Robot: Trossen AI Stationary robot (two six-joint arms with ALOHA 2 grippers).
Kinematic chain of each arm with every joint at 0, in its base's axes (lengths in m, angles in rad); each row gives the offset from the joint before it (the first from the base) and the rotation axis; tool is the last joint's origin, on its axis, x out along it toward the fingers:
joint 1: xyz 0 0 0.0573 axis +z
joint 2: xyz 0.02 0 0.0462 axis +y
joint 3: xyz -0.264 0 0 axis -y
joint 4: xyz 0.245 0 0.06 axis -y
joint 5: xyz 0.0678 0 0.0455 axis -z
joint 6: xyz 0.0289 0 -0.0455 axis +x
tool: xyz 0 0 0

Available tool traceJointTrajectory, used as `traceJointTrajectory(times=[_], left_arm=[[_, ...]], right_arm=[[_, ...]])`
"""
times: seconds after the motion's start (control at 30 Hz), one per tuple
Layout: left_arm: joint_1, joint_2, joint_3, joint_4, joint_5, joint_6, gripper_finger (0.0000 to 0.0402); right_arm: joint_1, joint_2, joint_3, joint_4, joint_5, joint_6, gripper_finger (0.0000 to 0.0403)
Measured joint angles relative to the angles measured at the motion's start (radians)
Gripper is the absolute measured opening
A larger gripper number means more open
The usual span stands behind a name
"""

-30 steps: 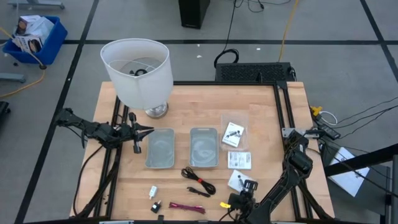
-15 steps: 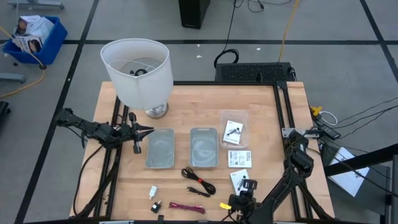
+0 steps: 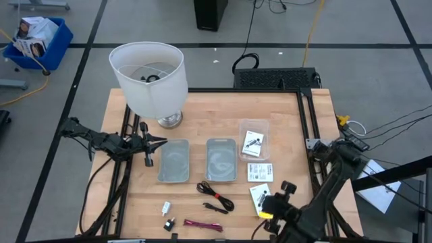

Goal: Pick and place items into bin
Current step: Put the bottom white card reader box into the transparent bin

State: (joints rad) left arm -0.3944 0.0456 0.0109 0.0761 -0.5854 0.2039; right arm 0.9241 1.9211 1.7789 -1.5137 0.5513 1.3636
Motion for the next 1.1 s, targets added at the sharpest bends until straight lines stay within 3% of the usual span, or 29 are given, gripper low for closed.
traceJointTrajectory(times=[0.13, 0.33, 0.57, 0.8, 1.1], left_arm=[[0.0, 0.0, 0.0, 0.0, 0.0, 0.001, 0.0047], [0.0, 0.0, 0.0, 0.0, 0.0, 0.003, 0.0047], [0.0, 0.0, 0.0, 0.0, 0.0, 0.027, 0.0047], [0.0, 0.0, 0.0, 0.0, 0.0, 0.029, 0.0047], [0.001, 0.0, 0.0, -0.003, 0.0, 0.029, 0.0047]], right_arm=[[-0.012, -0.086, -0.179, 0.151, -0.064, 0.134, 0.0136], [-0.046, -0.225, -0.492, 0.482, -0.139, 0.193, 0.021], [-0.082, -0.424, -0.752, 0.687, -0.228, 0.355, 0.0284], [-0.125, -0.487, -0.896, 0.846, -0.35, 0.405, 0.0289], [-0.186, -0.455, -0.909, 0.863, -0.393, 0.357, 0.0286]])
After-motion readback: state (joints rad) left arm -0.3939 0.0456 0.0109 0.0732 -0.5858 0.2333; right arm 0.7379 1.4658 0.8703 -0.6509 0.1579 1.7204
